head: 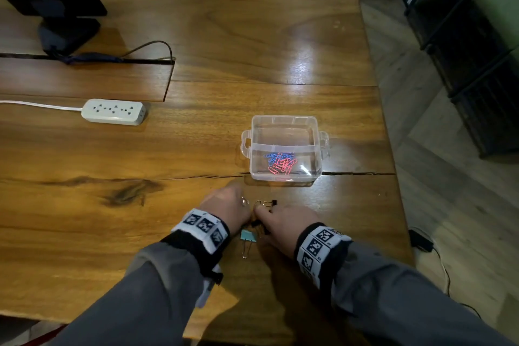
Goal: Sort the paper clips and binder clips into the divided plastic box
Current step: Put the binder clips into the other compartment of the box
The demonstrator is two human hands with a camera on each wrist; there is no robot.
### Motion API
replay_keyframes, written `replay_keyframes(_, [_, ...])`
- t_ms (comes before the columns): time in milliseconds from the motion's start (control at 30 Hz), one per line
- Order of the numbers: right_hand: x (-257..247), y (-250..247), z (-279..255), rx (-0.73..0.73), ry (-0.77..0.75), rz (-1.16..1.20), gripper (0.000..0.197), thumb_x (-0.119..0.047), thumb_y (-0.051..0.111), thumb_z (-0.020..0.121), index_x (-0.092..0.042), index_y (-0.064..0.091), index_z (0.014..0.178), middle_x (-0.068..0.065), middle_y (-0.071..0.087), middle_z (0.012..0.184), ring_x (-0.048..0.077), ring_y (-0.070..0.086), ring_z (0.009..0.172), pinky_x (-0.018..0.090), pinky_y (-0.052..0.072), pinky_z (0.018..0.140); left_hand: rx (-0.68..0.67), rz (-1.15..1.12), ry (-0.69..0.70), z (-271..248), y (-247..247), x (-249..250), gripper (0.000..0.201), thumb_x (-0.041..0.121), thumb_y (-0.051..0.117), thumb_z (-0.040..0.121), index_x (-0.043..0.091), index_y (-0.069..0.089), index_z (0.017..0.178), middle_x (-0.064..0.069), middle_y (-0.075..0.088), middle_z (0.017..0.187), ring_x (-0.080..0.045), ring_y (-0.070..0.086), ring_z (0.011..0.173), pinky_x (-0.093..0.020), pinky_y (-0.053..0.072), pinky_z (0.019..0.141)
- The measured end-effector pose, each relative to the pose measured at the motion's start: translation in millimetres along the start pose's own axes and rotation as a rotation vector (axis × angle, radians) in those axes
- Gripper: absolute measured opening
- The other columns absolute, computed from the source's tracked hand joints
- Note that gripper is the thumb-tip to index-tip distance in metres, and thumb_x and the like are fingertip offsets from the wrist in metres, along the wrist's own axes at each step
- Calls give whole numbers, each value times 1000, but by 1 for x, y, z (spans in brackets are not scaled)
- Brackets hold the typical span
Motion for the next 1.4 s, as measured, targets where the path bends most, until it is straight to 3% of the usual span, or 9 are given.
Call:
replay_keyframes(167, [4,5,1,5,65,-9,45,-48,50,94,-26,29,127,11,56,95,28,57,76,44,56,64,28,-380,-63,22,-49,17,6,19,61,80,18,61,75,-4,70,63,-19,69,56,-39,60,62])
replay_keyframes(333, [12,9,-3,65,130,-9,57,-62,44,90,-29,22,132,14,50,110,30,54,85,44,53,65,119,-157,121,71,-94,77,12,17,59,80,18,53,70,-4,66,71,-21,66,65,-31,54,57])
replay_keyframes(467, [11,12,0,77,116,-41,52,-52,41,96,-26,19,135,18,50,105,30,54,76,46,54,60,150,-17,218,90,-93,109,5,23,61,85,19,59,87,3,60,75,-20,57,72,-25,33,48])
replay_keyframes(600, [16,12,-2,71,134,39,48,-51,42,96,-29,21,133,15,47,105,28,54,80,46,54,64,169,-133,231,88,-84,101,30,36,63,87,24,61,115,1,62,111,-10,57,81,-23,42,63])
replay_keyframes(767, [19,3,6,32,75,53,33,-27,52,97,-24,28,119,17,46,101,30,52,70,42,51,57,307,-193,207,45,-76,47,12,32,62,88,23,64,96,-4,64,101,-21,59,90,-31,45,76])
replay_keyframes(867, [18,2,8,2,19,33,35,-18,57,91,-23,33,116,16,49,105,35,59,79,44,54,62,86,-28,101,0,-28,14,19,39,65,84,25,52,81,-1,59,86,-21,56,79,-30,37,63])
replay_keyframes(1033, [16,-2,4,102,-12,153,19,-35,47,94,-26,40,109,10,57,103,32,61,89,41,51,71,-56,158,108,-51,44,10,43,45,67,80,29,44,113,2,50,114,-19,57,96,-31,49,75])
replay_keyframes(1167, [38,-2,-12,281,211,673,16,-39,61,90,-25,53,89,-4,63,85,13,58,74,30,47,62,40,95,114,-54,49,13,34,31,63,86,30,45,115,5,55,113,-15,55,96,-25,48,77])
replay_keyframes(1400, [58,19,-47,285,441,2337,18,-16,55,79,-4,60,91,18,68,83,21,56,54,27,47,42,-9,137,138,-48,46,12,37,23,66,82,29,49,114,5,53,113,-15,54,95,-29,51,77])
Point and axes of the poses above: each hand's wrist, its own z-axis towards the middle knuckle, its own y-axis out of the palm, x = y × z, the point moved 5 cm from there along z, towards the middle knuckle
